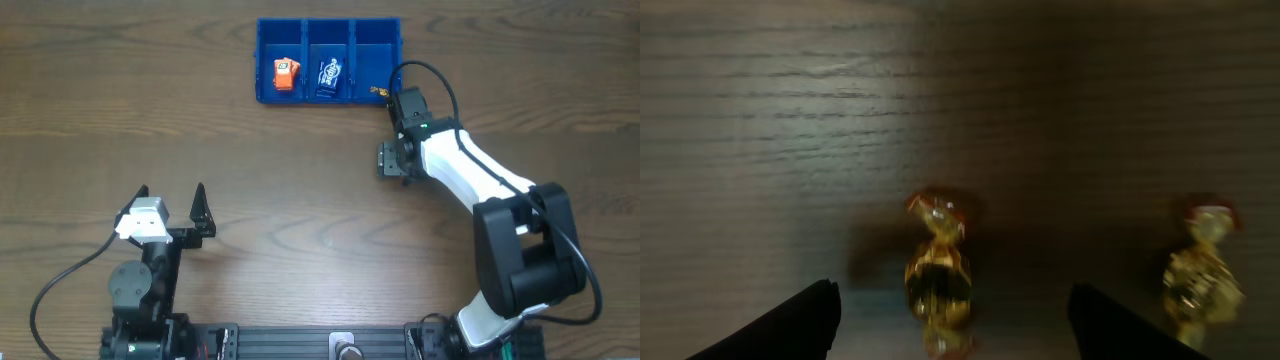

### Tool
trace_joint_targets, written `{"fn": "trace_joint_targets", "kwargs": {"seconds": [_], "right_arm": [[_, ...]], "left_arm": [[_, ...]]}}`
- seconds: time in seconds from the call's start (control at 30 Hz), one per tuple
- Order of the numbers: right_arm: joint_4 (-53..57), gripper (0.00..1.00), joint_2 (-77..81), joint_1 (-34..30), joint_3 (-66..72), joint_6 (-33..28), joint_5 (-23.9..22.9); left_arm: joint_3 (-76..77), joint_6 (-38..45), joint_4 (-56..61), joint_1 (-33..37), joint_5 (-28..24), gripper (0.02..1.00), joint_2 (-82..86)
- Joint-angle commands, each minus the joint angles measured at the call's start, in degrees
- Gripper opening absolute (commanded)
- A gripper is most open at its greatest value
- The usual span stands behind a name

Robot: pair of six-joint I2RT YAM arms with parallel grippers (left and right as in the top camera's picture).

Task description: Sort Candies Into Trays

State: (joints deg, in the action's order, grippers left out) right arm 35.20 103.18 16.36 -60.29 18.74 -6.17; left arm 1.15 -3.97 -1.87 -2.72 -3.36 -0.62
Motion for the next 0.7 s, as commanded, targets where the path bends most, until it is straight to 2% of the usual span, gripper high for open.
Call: {"fn": "trace_joint_targets", "kwargs": {"seconds": [0.03, 0.2, 0.33, 0.53, 0.7], "right_arm": [[-1.4, 0.735, 1.8, 0.5, 0.2, 0.7, -0.2], [-2.1, 0.676, 3.1, 0.5, 0.2, 0.7, -0.1], [-2.1, 0.424, 3.1, 0.5, 0.2, 1.0, -0.1], [-2.7, 0.213, 3.1, 0.5, 0.2, 1.3, 1.4], [-3.9, 0.185, 2.3, 0.6, 0.2, 2.3, 3.4]], "left_arm": [[-0.9, 1.0, -2.4, 0.2, -0.7, 0.998, 0.3], [-0.9, 1.0, -2.4, 0.2, -0.7, 0.998, 0.3], [-0.9, 1.0, -2.4, 0.2, -0.7, 0.998, 0.3], [-0.9, 1.0, -2.4, 0.2, -0.7, 0.998, 0.3], [-0.9, 1.0, -2.4, 0.2, -0.7, 0.998, 0.3]]}}
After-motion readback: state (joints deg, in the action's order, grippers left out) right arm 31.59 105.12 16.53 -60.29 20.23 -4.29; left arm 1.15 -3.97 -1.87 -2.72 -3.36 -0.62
